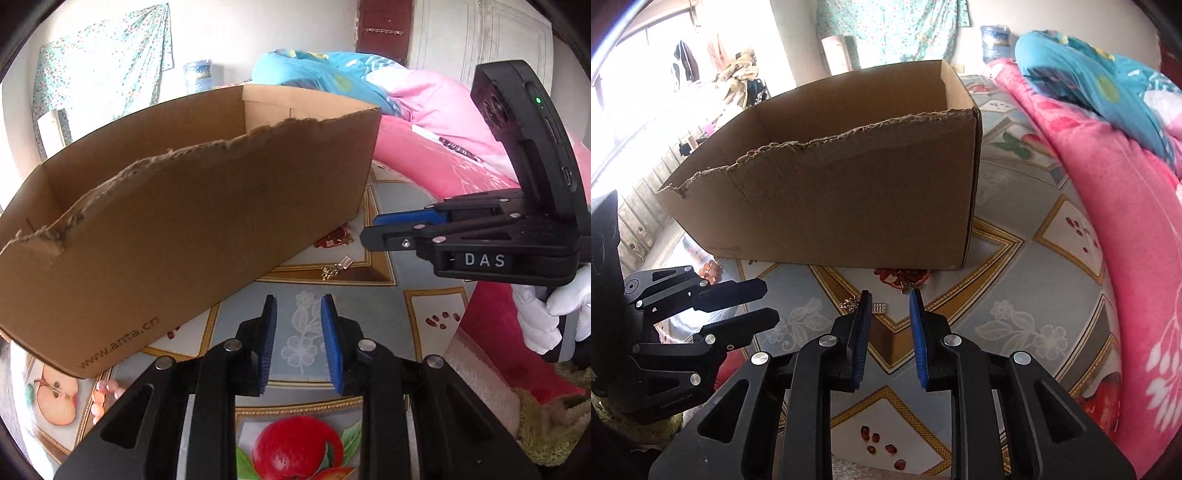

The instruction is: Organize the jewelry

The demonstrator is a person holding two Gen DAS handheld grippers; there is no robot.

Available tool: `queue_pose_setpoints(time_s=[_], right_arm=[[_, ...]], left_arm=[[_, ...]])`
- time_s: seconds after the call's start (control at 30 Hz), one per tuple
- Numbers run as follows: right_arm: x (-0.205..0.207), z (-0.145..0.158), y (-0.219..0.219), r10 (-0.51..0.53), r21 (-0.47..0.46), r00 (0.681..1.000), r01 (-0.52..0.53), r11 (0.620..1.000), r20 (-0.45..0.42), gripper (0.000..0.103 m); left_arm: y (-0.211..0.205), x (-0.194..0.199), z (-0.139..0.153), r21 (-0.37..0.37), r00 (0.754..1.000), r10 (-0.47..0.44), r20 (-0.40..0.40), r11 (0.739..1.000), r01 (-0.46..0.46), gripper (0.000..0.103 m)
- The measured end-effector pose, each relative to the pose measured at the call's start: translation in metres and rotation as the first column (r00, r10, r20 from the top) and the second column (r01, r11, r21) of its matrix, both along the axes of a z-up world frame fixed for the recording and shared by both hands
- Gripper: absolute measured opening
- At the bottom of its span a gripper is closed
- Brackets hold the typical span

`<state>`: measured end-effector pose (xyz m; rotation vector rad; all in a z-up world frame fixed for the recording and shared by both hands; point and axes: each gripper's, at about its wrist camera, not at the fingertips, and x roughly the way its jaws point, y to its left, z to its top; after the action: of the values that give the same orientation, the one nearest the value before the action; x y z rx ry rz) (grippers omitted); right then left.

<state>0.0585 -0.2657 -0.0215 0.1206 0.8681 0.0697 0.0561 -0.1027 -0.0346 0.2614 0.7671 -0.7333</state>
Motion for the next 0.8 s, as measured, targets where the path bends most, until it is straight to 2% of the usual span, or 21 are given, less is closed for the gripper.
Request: queue_pose_setpoints(time_s=[0.13, 0.27, 0.5, 0.8], right_arm=[[0.004, -0.003, -0.005, -0.001, 0.006, 1.000, 0.001, 1.000, 0.001, 0.018], [0.009, -0.005, -0.006, 0.019, 0.030, 1.000, -0.019, 0.999, 0.003, 0.018], [0.014, -0.011, -0.006, 0.073, 0.041, 0.997, -0.073, 0.996, -0.002, 0.018], [0.022, -0.020, 0.003, 0.091, -0.038, 0.995, -0.093, 0.995, -0.048, 0.014]], left_arm=[[-0.026, 0.005, -0.006, 0.033, 0.998, -0.062, 0.013, 0.998, 0.062, 0.024], [-0.037, 0.009, -0.008, 0.034, 0.993, -0.115, 0.019, 0.993, 0.114, 0.022], [-0.045, 0.020, -0.016, 0.054, 0.989, -0.150, -0.004, 0.987, 0.150, 0.019], [-0.053, 0.018, -0.016, 0.110, 0.981, -0.192, -0.011, 0.975, 0.192, 0.017]])
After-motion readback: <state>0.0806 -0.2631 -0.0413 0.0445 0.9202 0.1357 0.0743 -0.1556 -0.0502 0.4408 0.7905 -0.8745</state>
